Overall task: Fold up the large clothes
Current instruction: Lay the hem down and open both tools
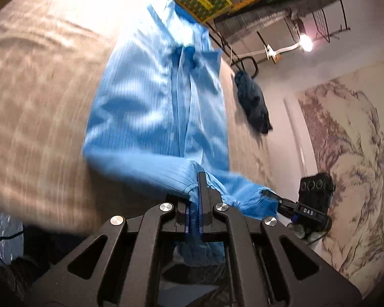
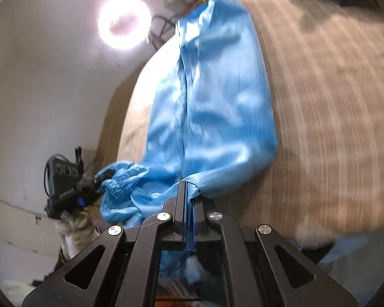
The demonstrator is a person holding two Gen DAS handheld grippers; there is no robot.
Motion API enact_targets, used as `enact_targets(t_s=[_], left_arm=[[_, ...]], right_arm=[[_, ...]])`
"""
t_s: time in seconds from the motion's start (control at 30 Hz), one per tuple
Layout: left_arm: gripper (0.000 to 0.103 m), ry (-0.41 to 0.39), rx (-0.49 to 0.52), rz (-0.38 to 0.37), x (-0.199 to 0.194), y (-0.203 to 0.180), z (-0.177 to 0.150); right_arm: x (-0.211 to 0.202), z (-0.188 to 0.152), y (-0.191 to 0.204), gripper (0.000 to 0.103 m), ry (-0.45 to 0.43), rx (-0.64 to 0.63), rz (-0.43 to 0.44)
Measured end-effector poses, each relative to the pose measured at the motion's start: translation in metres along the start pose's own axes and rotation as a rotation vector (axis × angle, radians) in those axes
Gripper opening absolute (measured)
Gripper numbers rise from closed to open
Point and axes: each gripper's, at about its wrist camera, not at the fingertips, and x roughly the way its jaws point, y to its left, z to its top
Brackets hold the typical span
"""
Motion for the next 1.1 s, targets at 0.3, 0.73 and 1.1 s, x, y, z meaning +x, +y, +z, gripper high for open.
enact_targets(t_s=[0.3, 0.73, 1.1], left_arm=[[0.002, -0.051, -0.01, 0.106, 0.042, 0.012, 0.093], [0.002, -0.036, -0.045, 0.193, 0.088, 0.045, 0.126], [0.065, -0.146, -0.029, 0.211, 0.068, 0.033, 0.139]], right_arm=[[0.033, 0.092, -0.002, 0.002, -0.091, 0.038, -0.086], [0.088, 0.136, -0.042, 0.006, -0.038, 0.149, -0.151], [0.064, 0.143, -0.054, 0.052, -0.064, 0.203, -0.061]])
